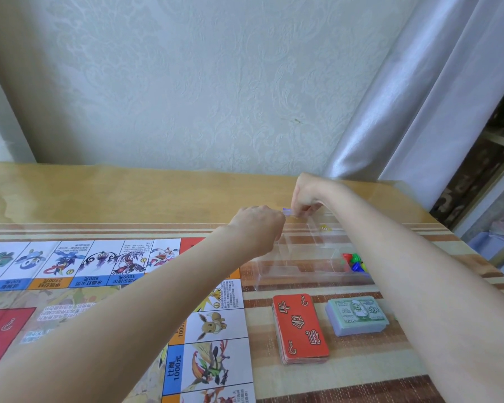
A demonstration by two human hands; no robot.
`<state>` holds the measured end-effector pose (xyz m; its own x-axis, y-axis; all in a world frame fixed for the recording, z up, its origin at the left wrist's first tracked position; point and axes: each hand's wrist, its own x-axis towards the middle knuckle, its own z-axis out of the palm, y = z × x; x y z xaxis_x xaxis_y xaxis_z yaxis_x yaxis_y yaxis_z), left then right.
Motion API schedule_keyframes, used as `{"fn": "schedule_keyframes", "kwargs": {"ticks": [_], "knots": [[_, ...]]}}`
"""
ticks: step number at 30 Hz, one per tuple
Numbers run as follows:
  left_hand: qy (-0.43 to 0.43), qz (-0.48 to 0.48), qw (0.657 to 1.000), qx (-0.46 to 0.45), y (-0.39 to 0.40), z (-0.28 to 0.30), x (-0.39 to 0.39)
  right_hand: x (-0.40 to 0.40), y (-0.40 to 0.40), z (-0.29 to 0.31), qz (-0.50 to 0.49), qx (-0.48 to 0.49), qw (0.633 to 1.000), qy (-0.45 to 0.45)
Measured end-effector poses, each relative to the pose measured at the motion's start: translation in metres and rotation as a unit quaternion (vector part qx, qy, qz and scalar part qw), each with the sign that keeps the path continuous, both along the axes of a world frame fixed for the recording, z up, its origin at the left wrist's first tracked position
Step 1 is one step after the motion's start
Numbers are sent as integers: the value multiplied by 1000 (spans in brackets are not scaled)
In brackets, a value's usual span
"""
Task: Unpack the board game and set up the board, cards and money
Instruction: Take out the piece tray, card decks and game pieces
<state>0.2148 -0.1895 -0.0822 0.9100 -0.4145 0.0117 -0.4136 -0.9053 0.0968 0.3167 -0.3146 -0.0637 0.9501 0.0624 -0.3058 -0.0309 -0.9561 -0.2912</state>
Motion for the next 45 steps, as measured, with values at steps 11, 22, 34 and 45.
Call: {"fn": "schedule_keyframes", "kwargs": {"ticks": [11, 22, 34, 45], "knots": [[7, -2, 1000, 4, 0, 0, 1, 1, 14, 6, -43, -85, 995, -35], [5, -5, 1000, 5, 0, -1, 2, 8, 7, -1, -66, -91, 989, 94], [7, 4, 1000, 28, -3, 0, 1, -2, 6, 2, -36, -74, 996, 13], [38, -10, 999, -5, 2, 2, -1, 4, -2, -1, -40, 4, 997, 66]]}}
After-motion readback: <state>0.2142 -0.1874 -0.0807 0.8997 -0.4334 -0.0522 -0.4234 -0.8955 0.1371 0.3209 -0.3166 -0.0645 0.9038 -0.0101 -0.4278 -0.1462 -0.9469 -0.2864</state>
